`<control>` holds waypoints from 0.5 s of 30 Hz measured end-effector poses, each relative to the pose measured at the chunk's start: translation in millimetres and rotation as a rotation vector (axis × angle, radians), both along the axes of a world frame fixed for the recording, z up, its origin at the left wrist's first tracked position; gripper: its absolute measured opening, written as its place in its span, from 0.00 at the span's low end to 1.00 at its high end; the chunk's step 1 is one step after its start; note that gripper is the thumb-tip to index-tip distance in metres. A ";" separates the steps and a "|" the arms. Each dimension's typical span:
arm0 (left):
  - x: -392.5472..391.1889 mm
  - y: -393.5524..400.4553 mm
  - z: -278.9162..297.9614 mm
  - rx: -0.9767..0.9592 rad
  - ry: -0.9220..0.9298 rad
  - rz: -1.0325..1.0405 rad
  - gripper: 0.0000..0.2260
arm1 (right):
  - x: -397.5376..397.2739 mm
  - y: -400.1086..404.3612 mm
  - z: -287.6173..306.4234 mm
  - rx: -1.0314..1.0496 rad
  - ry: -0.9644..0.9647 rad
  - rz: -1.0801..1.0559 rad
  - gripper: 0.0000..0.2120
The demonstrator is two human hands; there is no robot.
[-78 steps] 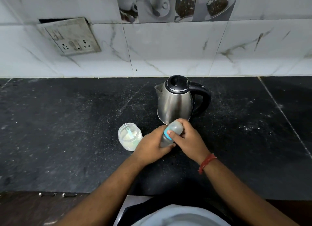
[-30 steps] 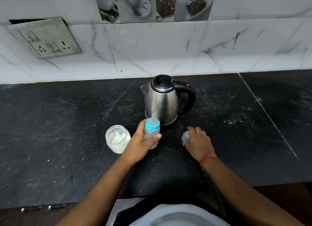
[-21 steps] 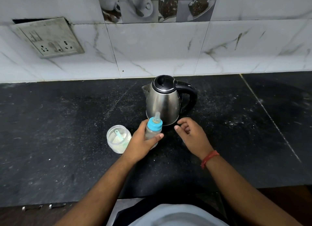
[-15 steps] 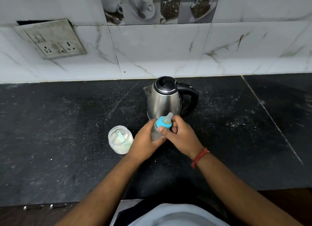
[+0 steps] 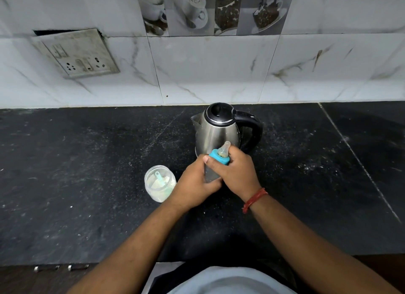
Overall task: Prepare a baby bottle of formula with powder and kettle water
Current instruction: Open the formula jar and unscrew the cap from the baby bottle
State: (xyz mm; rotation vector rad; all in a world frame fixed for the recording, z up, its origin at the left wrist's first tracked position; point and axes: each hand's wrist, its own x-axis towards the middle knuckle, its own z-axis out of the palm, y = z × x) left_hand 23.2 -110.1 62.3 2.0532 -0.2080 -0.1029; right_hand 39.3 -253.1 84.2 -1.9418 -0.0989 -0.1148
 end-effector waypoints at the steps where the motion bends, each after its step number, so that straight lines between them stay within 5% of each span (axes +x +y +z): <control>1: 0.4 0.5 1.8 -0.017 0.008 -0.006 0.17 | 0.7 0.2 0.6 0.017 -0.001 0.002 0.14; 9: 8.6 9.1 18.5 -0.120 0.064 -0.152 0.23 | 4.6 -4.1 7.6 0.133 -0.050 0.075 0.11; 15: 7.5 14.0 31.4 -0.295 0.164 -0.306 0.18 | 12.2 -13.4 19.6 0.205 -0.060 0.345 0.11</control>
